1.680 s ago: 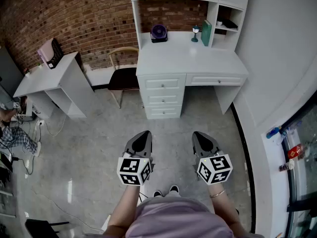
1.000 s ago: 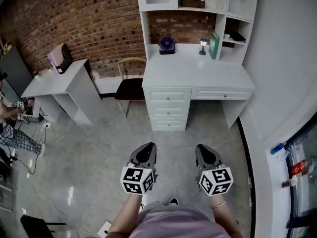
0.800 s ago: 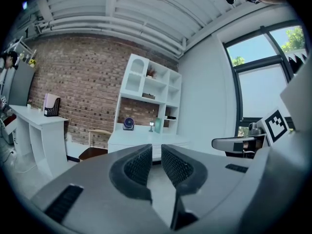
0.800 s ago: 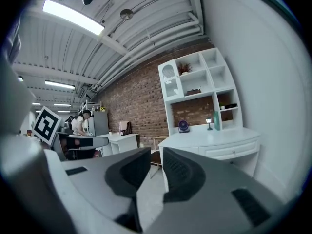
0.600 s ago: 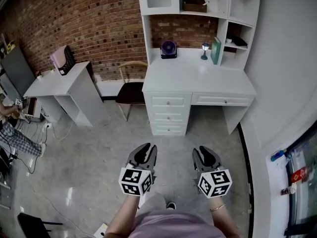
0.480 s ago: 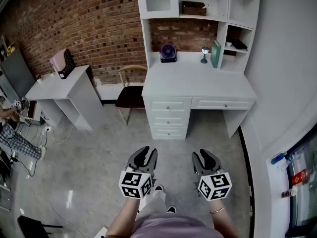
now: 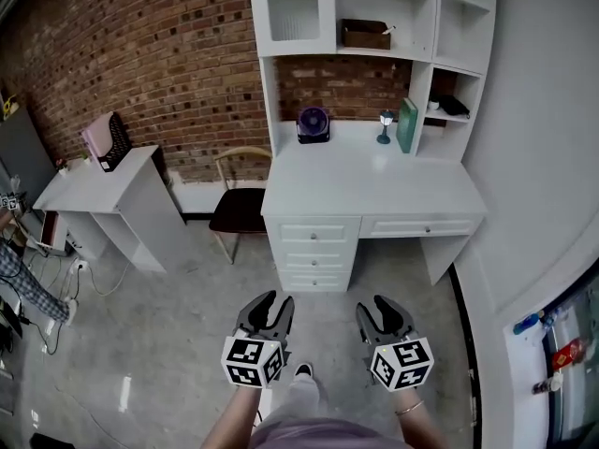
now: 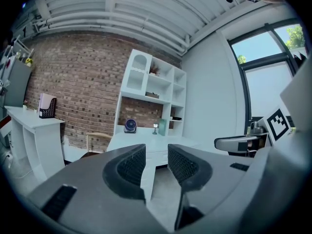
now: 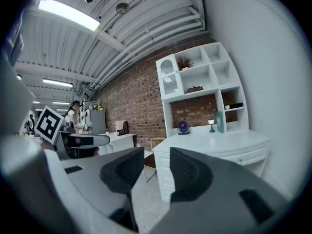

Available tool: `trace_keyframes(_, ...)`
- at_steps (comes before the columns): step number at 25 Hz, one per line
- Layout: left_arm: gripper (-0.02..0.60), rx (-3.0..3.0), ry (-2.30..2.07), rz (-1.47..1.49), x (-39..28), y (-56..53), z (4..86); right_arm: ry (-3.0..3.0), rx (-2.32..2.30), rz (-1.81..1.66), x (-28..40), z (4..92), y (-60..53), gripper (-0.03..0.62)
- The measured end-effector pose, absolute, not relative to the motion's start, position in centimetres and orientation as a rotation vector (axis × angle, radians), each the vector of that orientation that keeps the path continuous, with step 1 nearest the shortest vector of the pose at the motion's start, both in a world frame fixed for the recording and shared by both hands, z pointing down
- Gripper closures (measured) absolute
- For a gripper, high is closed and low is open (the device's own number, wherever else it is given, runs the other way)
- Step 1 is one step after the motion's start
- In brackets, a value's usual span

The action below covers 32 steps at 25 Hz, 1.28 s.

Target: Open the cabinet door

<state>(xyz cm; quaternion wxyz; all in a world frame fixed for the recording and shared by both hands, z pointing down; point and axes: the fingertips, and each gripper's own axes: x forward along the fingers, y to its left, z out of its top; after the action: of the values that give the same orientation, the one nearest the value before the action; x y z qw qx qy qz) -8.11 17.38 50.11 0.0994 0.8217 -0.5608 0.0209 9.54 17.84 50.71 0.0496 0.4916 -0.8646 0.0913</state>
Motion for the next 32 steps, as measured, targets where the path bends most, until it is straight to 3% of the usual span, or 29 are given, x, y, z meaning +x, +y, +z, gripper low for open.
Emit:
trace_keyframes(18, 0.432, 2.506, -1.596, 0.021, -13.8, -1.8, 47.8, -2.563, 1.662, 0.231, 5.4, 48.0, -0.5, 0.439)
trace_keyframes(32, 0.416, 2.565, -1.630, -0.012, -12.5, -15.9, 45.6, -2.610, 1.669, 0.104, 6.6, 45.1, -14.4, 0.439)
